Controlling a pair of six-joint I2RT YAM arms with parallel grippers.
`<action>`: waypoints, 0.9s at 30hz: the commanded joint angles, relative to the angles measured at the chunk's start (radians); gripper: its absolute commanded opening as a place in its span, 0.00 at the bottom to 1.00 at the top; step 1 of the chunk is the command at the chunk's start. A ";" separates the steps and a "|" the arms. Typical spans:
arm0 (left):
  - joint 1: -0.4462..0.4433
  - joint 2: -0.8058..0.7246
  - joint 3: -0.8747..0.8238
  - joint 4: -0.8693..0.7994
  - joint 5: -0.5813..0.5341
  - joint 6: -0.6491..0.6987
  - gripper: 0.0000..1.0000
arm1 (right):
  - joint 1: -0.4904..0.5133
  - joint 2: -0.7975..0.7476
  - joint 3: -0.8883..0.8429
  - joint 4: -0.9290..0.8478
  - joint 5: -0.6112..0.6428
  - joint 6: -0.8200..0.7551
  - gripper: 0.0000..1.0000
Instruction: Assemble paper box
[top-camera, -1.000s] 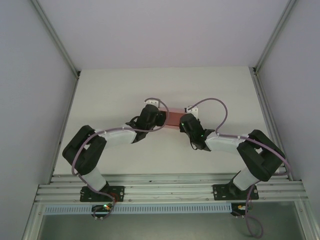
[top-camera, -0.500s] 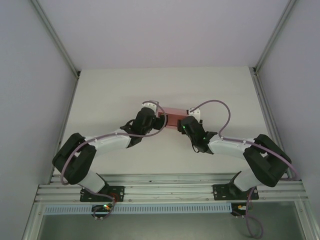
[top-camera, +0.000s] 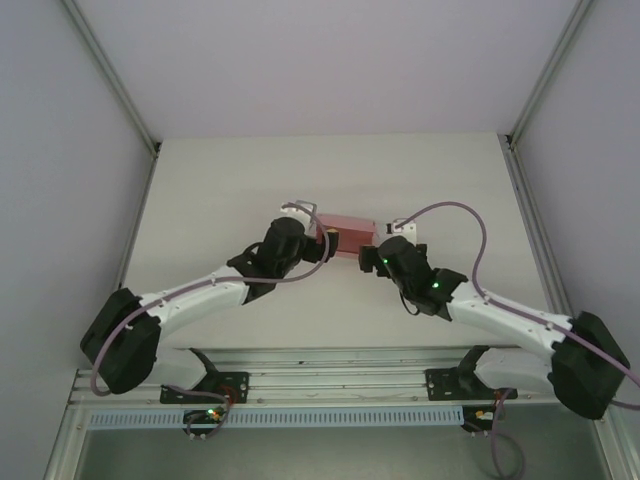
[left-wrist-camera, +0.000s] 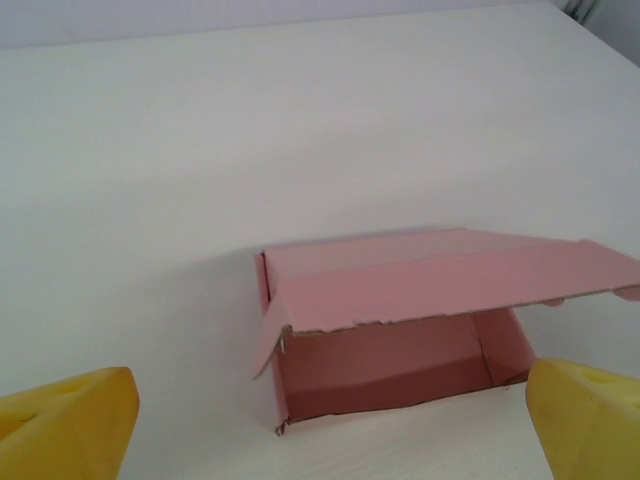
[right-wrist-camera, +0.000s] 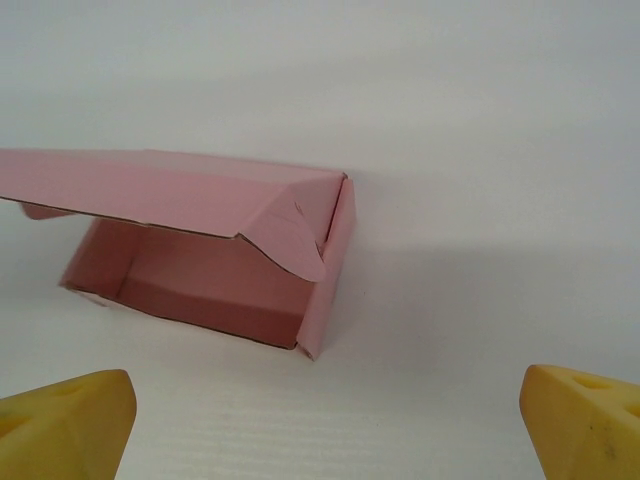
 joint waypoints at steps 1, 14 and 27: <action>0.004 -0.034 0.097 -0.101 -0.051 0.032 1.00 | 0.005 -0.060 0.066 -0.094 -0.019 -0.014 1.00; 0.263 0.268 0.420 -0.295 0.386 -0.073 1.00 | -0.224 0.189 0.320 -0.087 -0.236 0.031 1.00; 0.334 0.506 0.458 -0.336 0.605 -0.063 1.00 | -0.272 0.541 0.373 -0.114 -0.358 0.057 1.00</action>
